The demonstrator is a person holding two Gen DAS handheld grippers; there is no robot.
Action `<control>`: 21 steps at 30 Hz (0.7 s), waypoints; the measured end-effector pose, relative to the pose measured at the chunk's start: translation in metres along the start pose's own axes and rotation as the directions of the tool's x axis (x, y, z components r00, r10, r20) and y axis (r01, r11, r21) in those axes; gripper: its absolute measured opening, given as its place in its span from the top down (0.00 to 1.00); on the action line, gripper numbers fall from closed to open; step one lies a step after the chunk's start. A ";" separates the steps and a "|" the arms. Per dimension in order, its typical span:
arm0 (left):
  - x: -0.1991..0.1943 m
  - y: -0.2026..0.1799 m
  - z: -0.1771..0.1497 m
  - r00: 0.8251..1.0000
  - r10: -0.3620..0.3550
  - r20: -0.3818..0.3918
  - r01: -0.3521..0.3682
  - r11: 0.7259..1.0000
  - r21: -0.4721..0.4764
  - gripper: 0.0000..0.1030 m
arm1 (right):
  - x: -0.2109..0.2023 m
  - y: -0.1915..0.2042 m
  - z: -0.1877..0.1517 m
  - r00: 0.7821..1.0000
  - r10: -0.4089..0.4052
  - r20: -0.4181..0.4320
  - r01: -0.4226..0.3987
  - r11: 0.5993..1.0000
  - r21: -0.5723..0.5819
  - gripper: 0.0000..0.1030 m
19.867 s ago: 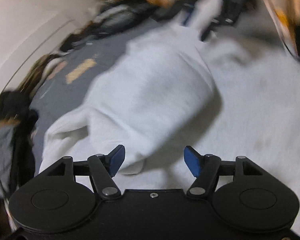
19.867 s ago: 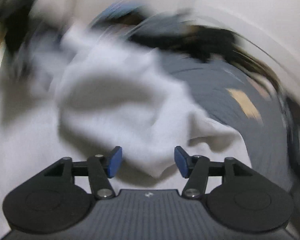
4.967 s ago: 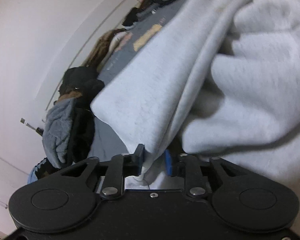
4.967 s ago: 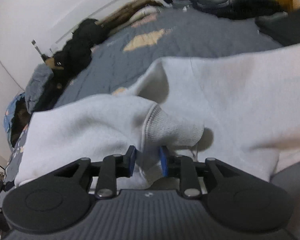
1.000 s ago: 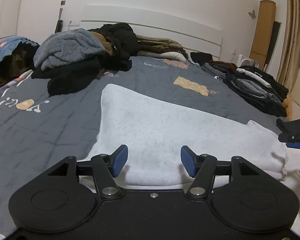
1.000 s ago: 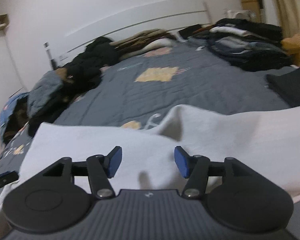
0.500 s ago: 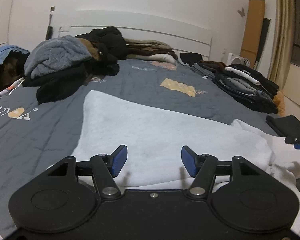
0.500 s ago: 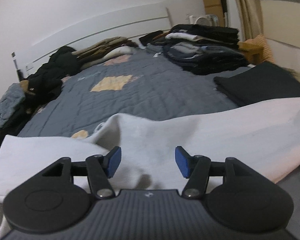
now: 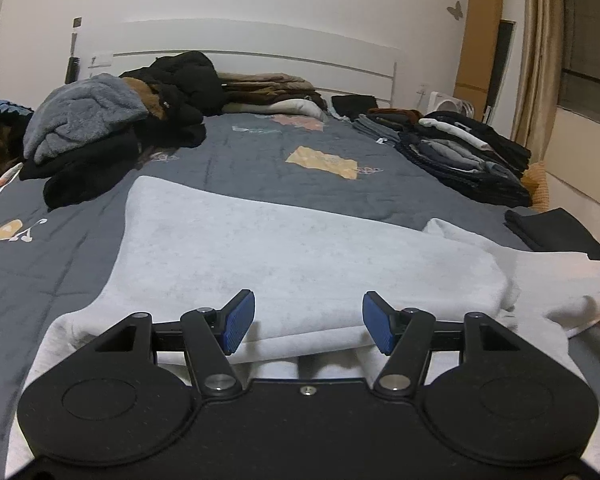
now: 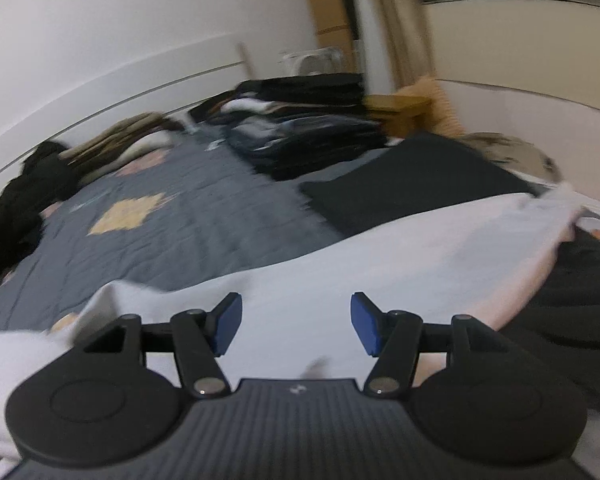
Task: Fold clothes
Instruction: 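Move the open right gripper to the white sock on the black clothes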
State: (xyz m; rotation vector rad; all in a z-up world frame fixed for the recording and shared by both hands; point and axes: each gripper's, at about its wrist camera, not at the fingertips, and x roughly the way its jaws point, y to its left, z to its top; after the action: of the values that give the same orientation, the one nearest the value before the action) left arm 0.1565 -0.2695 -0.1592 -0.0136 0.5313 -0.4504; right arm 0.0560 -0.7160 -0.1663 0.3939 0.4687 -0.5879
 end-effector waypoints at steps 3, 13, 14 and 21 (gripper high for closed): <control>-0.001 -0.007 -0.003 1.000 -0.012 -0.005 0.012 1.000 0.002 0.42 | 0.003 -0.026 0.007 0.999 -0.047 0.009 0.046 0.997 0.056 0.42; -0.003 -0.027 -0.010 0.998 -0.054 -0.019 0.054 0.999 -0.004 0.42 | -0.003 -0.138 0.025 0.969 -0.242 0.048 0.224 0.944 0.244 0.42; -0.004 -0.029 -0.010 0.998 -0.057 -0.017 0.057 0.998 -0.001 0.42 | -0.003 -0.149 0.024 0.966 -0.255 0.045 0.233 0.932 0.277 0.42; -0.009 -0.047 -0.013 0.997 -0.076 -0.012 0.076 0.997 0.017 0.42 | 0.003 -0.208 0.021 0.952 -0.306 0.023 0.266 0.861 0.434 0.42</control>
State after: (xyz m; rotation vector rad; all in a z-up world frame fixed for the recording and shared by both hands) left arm 0.1240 -0.3067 -0.1600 -0.0150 0.5389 -0.5298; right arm -0.0614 -0.8862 -0.1956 0.7201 0.3082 -1.0030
